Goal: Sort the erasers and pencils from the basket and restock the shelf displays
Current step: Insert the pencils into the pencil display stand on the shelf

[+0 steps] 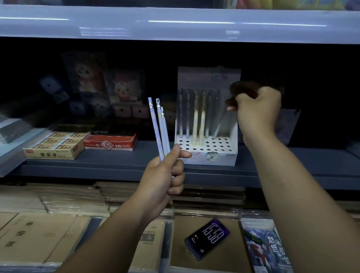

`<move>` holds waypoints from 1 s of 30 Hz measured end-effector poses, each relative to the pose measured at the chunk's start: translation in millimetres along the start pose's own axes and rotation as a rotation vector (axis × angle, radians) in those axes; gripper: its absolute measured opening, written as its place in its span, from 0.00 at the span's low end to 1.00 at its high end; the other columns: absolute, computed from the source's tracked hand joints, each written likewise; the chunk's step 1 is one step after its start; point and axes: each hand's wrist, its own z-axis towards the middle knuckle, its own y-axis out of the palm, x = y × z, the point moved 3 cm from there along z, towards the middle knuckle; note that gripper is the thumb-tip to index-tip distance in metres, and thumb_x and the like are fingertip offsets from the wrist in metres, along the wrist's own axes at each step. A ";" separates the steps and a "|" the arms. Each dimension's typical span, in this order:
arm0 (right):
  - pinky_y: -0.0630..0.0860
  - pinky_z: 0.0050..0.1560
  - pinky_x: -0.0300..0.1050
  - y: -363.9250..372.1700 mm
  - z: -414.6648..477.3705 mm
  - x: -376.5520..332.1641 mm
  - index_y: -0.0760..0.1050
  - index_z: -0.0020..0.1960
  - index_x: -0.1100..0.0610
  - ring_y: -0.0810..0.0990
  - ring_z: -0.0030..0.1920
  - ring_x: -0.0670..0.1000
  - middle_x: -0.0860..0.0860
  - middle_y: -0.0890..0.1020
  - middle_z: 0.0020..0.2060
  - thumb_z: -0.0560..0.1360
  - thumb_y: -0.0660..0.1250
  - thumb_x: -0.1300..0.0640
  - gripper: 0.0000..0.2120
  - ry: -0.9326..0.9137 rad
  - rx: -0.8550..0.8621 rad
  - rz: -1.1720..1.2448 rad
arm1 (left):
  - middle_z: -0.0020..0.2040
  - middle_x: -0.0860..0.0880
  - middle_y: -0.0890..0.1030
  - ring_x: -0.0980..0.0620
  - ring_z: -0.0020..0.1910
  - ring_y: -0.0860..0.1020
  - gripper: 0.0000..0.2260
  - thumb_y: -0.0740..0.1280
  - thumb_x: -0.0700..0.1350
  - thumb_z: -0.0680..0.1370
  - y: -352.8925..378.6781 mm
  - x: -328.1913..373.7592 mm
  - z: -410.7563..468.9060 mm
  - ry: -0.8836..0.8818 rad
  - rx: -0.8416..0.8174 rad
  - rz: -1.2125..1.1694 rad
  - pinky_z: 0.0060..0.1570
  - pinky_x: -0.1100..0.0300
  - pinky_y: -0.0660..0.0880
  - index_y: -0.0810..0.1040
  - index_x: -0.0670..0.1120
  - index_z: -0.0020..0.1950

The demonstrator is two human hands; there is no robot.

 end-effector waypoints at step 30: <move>0.64 0.26 0.40 41.3 -57.1 -12.3 0.85 0.51 0.58 0.72 0.26 0.48 0.57 0.84 0.39 0.77 0.73 0.54 0.08 0.129 -0.723 0.135 | 0.34 0.50 0.54 0.54 0.28 0.52 0.25 0.54 0.68 0.81 8.8 12.3 -15.3 0.018 -0.205 -0.021 0.29 0.58 0.50 0.78 0.48 0.53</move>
